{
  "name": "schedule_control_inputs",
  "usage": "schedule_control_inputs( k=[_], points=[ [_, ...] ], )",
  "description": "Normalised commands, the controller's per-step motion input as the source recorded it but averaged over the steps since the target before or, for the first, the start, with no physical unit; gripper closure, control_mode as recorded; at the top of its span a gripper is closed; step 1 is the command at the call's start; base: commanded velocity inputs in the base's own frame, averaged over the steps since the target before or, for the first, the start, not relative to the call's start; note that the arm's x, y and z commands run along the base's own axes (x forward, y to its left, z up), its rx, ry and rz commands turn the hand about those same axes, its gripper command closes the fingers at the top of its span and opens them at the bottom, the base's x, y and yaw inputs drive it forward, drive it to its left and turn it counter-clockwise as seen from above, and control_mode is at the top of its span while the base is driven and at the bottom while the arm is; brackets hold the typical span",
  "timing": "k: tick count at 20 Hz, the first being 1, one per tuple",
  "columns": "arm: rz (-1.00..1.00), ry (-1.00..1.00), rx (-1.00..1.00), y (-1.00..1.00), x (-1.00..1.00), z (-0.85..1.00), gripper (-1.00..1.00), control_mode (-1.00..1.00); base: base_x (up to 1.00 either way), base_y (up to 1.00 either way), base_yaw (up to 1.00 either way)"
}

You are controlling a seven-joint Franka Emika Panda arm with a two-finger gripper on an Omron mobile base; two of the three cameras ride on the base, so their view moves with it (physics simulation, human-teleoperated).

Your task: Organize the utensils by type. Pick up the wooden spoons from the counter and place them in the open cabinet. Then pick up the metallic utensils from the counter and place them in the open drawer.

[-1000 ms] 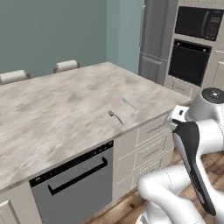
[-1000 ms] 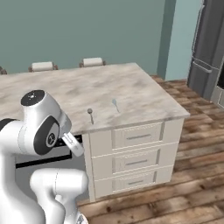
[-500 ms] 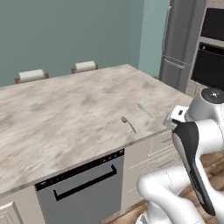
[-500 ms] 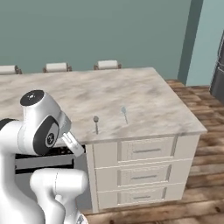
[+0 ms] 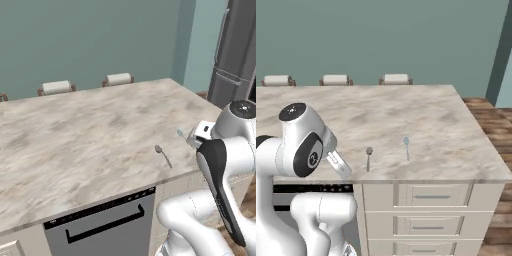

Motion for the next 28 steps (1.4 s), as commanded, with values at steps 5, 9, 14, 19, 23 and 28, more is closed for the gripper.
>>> schedule_control_inputs(
  k=[5,9,14,19,23,28],
  points=[
    [0.00,0.00,0.00,0.00,0.00,0.00,-1.00,1.00,0.52,-0.27,0.26],
    [0.00,0.00,0.00,0.00,0.00,0.00,-1.00,1.00,0.44,-0.31,0.25],
    [0.09,0.00,0.02,-0.14,0.07,0.00,-1.00,-1.00,0.17,-0.19,0.14],
    [0.24,0.03,0.01,-0.30,0.22,-0.18,-1.00,-1.00,0.00,0.00,0.00],
    [0.15,0.08,-0.02,-0.02,0.30,-0.46,-1.00,-1.00,0.00,0.00,0.00],
    [0.16,0.10,-0.03,0.00,0.42,-0.32,-1.00,-1.00,0.00,0.00,0.00]
  ],
)
